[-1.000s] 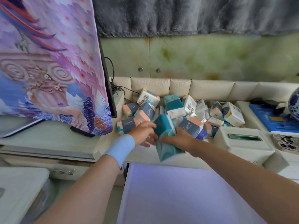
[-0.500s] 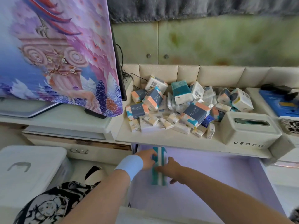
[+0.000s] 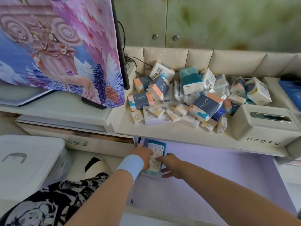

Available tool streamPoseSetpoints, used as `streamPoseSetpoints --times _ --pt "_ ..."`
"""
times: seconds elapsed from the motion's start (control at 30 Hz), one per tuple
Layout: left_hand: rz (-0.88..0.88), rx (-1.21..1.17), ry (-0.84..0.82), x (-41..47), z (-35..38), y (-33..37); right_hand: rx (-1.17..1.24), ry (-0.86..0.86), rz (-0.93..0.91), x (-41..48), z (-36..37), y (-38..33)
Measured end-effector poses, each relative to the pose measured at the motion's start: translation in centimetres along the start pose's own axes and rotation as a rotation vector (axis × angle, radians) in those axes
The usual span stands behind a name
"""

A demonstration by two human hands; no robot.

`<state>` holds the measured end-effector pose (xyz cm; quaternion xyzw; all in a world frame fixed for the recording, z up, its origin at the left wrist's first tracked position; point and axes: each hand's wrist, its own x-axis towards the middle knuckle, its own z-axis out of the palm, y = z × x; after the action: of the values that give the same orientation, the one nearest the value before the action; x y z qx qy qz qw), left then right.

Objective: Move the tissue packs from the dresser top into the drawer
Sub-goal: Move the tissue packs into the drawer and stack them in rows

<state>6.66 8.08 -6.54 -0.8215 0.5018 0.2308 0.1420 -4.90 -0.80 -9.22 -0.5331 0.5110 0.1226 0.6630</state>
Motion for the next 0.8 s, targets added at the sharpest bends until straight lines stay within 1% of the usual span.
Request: streamPoseSetpoints --times 0.1,0.17,0.27,0.3,0.37,0.43,0.47,0.5,0.6,0.67,0.73,0.8 --pt "-0.006 0.022 -0.01 0.1 0.2 0.0 0.067 0.006 -0.002 0.5 0.0 -0.3" --pt "-0.028 0.006 0.013 0.1 0.2 -0.1 0.074 0.021 0.011 0.6 -0.5 -0.4" --pt "-0.027 0.045 0.029 0.2 -0.1 -0.3 0.066 0.014 0.004 0.9 -1.2 -0.3" --pt "-0.016 0.068 0.056 0.2 -0.3 -0.3 0.072 0.001 -0.005 0.9 -1.2 -0.3" --pt "0.018 0.045 0.173 0.2 -0.7 -0.4 0.058 0.011 -0.065 0.8 -0.6 -0.4" --pt "0.061 -0.108 0.265 0.2 -0.9 -0.6 0.045 0.061 -0.161 0.8 0.8 -0.4" --pt "0.078 -0.17 0.261 -0.1 -1.0 -0.6 0.048 0.079 -0.198 0.8 1.4 -0.5" --pt "0.091 -0.182 0.232 -0.4 -1.0 -0.8 0.039 0.086 -0.22 0.9 1.8 -0.5" --pt "0.099 -0.042 0.116 -0.9 -0.7 -1.2 -0.012 0.045 -0.221 0.4 1.4 -0.9" --pt "0.077 0.002 0.049 -0.9 -1.0 -1.0 -0.077 0.026 -0.224 -0.6 0.2 -1.3" --pt "0.064 0.014 -0.023 -1.1 -2.6 -0.5 -0.131 0.051 -0.256 -1.8 -0.9 -2.1" --pt "0.061 -0.014 -0.032 -1.5 -4.9 0.2 -0.195 0.108 -0.325 -3.1 -1.9 -3.3"
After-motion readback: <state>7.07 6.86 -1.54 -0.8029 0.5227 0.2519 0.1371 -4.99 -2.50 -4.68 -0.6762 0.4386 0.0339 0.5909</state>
